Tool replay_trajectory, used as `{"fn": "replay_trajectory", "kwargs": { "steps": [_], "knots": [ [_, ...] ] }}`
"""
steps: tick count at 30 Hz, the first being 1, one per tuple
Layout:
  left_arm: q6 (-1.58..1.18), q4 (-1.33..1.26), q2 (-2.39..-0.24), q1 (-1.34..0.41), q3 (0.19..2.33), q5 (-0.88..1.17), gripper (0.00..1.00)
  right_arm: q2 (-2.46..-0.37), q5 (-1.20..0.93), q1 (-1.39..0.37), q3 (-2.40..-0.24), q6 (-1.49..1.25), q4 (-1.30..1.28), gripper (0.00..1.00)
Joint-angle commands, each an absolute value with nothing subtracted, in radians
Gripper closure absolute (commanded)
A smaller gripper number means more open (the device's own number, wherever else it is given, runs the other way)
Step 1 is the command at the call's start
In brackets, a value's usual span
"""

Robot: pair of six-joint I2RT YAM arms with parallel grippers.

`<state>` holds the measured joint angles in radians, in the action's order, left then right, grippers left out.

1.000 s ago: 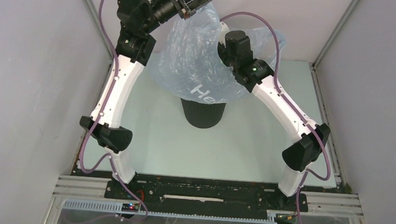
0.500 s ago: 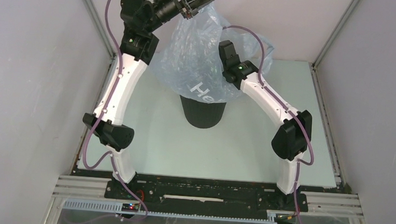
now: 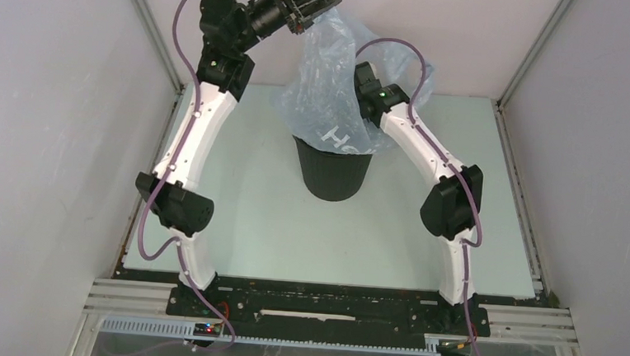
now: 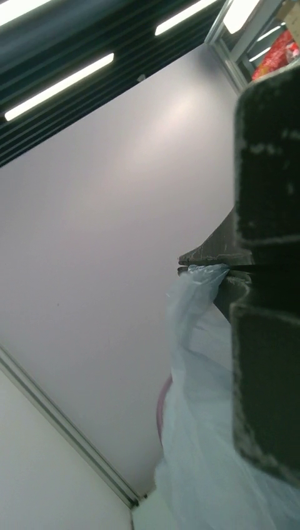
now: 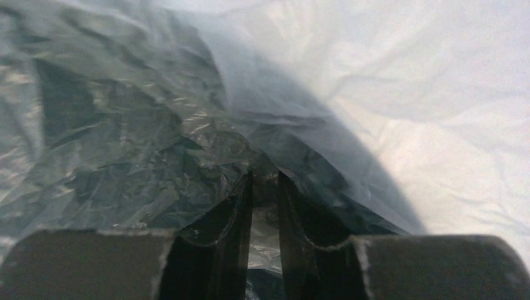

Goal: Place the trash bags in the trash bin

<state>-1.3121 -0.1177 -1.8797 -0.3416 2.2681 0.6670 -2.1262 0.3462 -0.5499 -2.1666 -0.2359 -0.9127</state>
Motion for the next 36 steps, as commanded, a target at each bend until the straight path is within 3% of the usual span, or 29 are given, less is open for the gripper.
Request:
{"fn": "replay_trajectory", "kwargs": {
  "steps": [1,6,13,23,28,33,36],
  "knots": [
    [-1.314,-0.151,-1.813,-0.303,2.163,0.698,1.0,-2.026,0.076,-0.541,-2.208,-0.189,-0.911,0.67],
    [-1.316,-0.177,-1.783,-0.295,2.096,0.715,1.0,-1.927,-0.189,-0.528,-2.211,-0.28,-0.868,0.57],
    [-1.344,-0.195,-1.788,-0.296,2.101,0.707,1.0,-1.846,-0.267,-0.57,-2.081,-0.281,-0.679,0.46],
    [-1.369,-0.202,-1.811,-0.328,2.119,0.688,1.0,-1.958,-0.212,-0.611,-1.992,-0.297,-0.609,0.63],
    [-1.38,-0.202,-1.818,-0.334,2.122,0.678,1.0,-2.027,-0.09,-0.615,-1.937,-0.304,-0.594,0.64],
    [-1.377,-0.191,-1.817,-0.333,2.112,0.68,1.0,-2.095,0.175,-0.595,-1.945,-0.365,-0.682,0.66],
    [-1.359,-0.173,-1.798,-0.321,2.079,0.676,1.0,-2.148,0.191,-0.565,-2.005,-0.398,-0.759,0.67]
  ]
}}
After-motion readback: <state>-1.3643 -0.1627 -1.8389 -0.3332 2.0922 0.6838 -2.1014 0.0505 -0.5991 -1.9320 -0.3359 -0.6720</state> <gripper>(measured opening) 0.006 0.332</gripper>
